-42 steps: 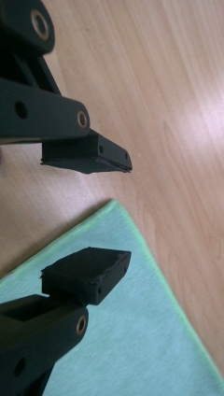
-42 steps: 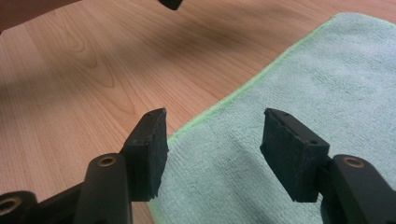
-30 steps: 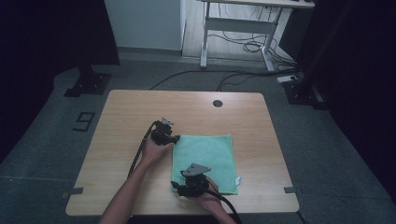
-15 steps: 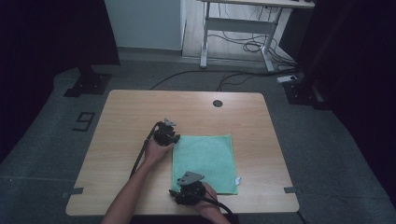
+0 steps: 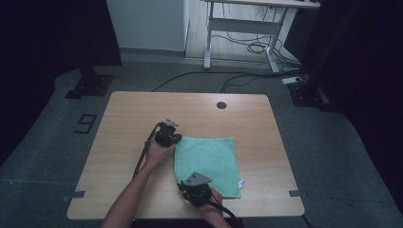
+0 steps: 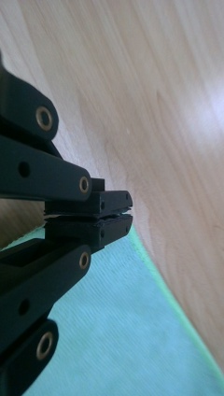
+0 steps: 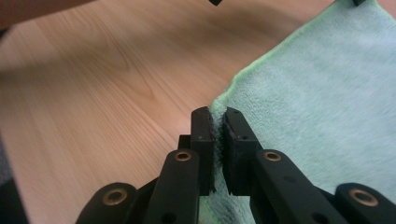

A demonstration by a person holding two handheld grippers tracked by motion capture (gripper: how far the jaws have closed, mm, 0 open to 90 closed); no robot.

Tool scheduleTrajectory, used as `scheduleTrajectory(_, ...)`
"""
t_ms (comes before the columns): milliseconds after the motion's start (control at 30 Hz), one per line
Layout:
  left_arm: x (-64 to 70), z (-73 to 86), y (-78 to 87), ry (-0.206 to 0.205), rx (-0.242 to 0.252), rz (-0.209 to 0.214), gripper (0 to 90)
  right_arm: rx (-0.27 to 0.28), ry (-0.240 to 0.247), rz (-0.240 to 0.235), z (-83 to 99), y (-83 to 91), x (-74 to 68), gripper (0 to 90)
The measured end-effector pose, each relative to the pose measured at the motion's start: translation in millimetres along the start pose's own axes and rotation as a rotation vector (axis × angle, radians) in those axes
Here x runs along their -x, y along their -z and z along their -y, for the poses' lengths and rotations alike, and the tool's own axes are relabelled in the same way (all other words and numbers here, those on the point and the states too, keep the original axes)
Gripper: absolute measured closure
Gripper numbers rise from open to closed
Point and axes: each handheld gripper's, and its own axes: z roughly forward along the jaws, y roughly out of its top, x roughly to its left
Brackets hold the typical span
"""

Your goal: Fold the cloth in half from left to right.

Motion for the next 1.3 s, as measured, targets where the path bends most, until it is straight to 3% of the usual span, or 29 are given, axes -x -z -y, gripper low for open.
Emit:
scheduleTrajectory(167, 2.0, -10.2, 22.1, -0.004, 0.028, -0.003, 87.8, 0.054, 0.009, -0.002, -13.2, 8.4, -9.1, 83.0)
scheduleTrajectory(367, 2.3, -10.5, 39.3, -0.001, 0.028, -0.017, 87.6, 0.06, -0.002, -0.005, -15.4, 6.8, -13.9, 83.0)
scheduleTrajectory(633, -17.5, -23.2, 80.1, 0.024, 0.064, -0.063, 87.6, 0.145, -0.001, -0.056, -49.8, 3.5, -35.3, 83.1)
scheduleTrajectory(733, -20.8, -23.2, 84.1, 0.027, 0.051, -0.076, 87.5, 0.169, -0.001, -0.066, -54.5, 2.8, -40.5, 83.1)
scheduleTrajectory(1067, -39.6, -14.7, 100.7, 0.064, 0.052, -0.107, 87.4, 0.166, 0.006, -0.098, -59.6, -8.0, -48.0, 83.4)
scheduleTrajectory(1167, -40.8, -15.4, 104.8, 0.059, 0.052, -0.109, 87.3, 0.184, 0.004, -0.108, -64.1, -6.2, -49.3, 83.3)
scheduleTrajectory(1300, -37.3, -18.9, 97.9, 0.063, 0.05, -0.09, 87.2, 0.192, 0.001, -0.107, -63.6, -4.0, -49.8, 83.2)
